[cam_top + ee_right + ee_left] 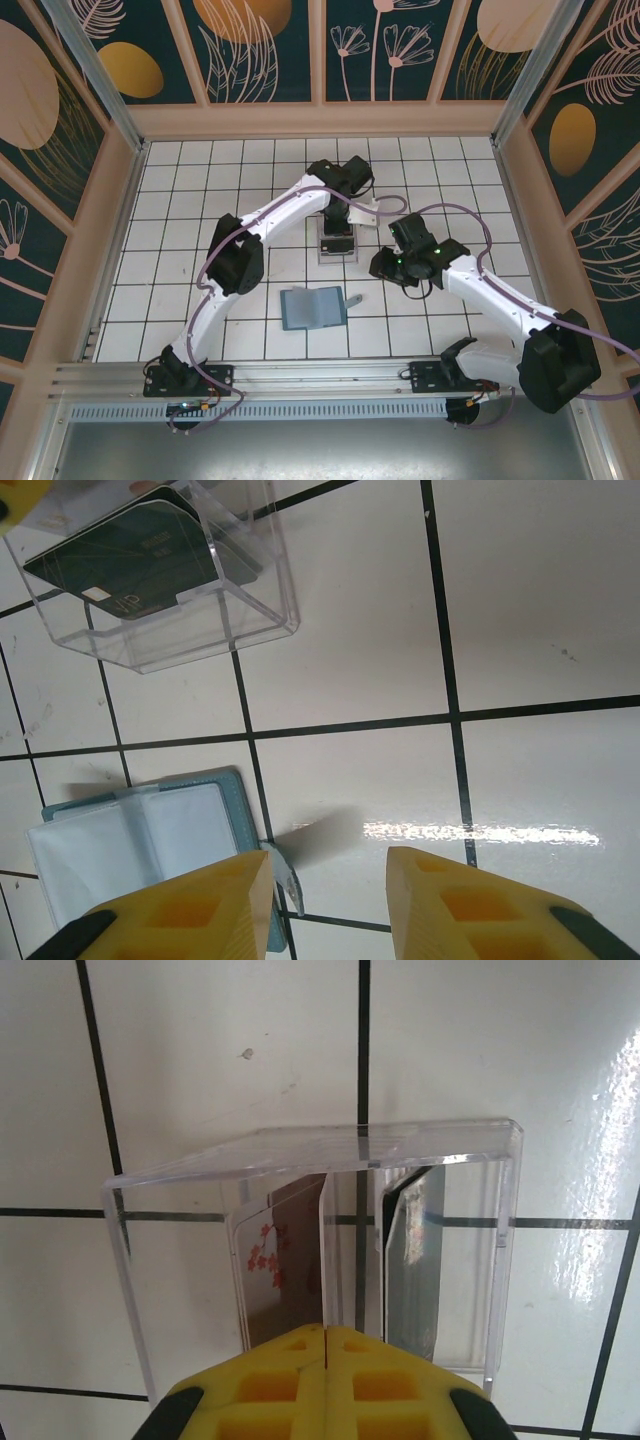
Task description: Take the credit cards out of the card holder
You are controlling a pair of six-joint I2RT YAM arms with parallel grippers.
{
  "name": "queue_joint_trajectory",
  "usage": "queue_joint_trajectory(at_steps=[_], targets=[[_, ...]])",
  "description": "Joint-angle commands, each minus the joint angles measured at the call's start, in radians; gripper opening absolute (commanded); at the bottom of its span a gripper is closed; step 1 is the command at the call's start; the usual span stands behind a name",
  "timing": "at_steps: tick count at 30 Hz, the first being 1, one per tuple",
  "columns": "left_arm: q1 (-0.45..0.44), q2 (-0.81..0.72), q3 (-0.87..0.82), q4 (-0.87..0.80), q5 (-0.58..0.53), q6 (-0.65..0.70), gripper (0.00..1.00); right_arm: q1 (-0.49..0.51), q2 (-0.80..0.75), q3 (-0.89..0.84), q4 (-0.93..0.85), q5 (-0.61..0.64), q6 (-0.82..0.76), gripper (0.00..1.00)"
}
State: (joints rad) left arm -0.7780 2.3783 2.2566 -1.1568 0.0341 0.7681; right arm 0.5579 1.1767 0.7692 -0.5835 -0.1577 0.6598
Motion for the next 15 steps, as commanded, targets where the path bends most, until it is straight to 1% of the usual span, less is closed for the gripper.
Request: queue_joint_trajectory(at_steps=[1, 5, 6, 10, 15], targets=[[0.001, 0.019, 0.04, -0.023, -0.04, -0.026, 0.08, -0.006, -0.026, -0.015, -0.007, 0.0, -0.009, 0.36], [0.0, 0.009, 0.059, 0.005, -0.073, -0.036, 0.23, -0.005, -0.036, -0.011, -0.019, 0.006, -0.008, 0.36], [0.0, 0.008, 0.063, 0.005, -0.079, -0.036, 0.25, -0.005, -0.039, -0.011, -0.017, 0.007, -0.006, 0.36], [0.002, -0.012, 0.063, 0.022, -0.093, -0.034, 0.29, -0.006, -0.043, -0.008, -0.012, 0.006, -0.003, 0.36], [0.001, -0.053, 0.046, 0.045, -0.09, -0.044, 0.3, -0.006, -0.026, -0.01, 0.008, -0.013, -0.008, 0.36]])
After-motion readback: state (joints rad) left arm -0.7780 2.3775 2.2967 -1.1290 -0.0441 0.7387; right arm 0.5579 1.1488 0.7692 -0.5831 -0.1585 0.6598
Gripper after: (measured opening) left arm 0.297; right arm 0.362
